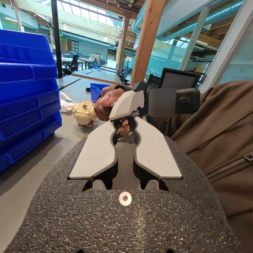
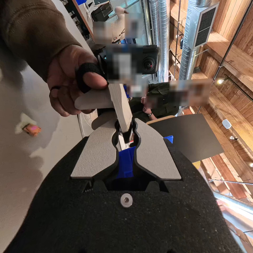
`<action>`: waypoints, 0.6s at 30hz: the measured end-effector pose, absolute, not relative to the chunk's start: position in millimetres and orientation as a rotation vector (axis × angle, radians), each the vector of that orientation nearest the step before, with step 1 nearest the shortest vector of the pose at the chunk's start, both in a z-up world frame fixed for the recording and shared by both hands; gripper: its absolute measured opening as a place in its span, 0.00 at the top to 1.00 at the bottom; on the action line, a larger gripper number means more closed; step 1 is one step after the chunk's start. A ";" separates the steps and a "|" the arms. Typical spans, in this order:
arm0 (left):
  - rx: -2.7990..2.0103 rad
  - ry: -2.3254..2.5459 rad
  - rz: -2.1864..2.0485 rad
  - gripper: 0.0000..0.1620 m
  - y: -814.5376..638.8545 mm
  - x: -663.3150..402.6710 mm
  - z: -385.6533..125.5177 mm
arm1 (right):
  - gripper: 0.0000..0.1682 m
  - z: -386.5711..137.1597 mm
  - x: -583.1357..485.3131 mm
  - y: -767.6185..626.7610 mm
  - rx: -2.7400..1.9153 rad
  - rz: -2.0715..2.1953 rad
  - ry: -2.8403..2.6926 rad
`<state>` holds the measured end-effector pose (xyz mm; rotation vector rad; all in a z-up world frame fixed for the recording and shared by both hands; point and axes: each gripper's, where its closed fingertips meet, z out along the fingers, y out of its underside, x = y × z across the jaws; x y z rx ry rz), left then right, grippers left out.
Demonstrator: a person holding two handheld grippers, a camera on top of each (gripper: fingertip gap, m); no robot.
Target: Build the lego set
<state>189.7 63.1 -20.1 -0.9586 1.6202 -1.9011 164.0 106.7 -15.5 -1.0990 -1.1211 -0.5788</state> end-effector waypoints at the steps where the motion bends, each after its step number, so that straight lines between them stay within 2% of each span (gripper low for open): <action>1: -0.968 1.616 -1.898 0.88 64.3 190.8 -21.1 | 0.89 -16.6 164.9 107.8 -1.109 -0.578 -1.116; 18: -1.077 1.607 -1.649 0.82 78.5 205.1 -33.5 | 0.90 -24.0 175.9 118.8 -1.100 -0.697 -1.046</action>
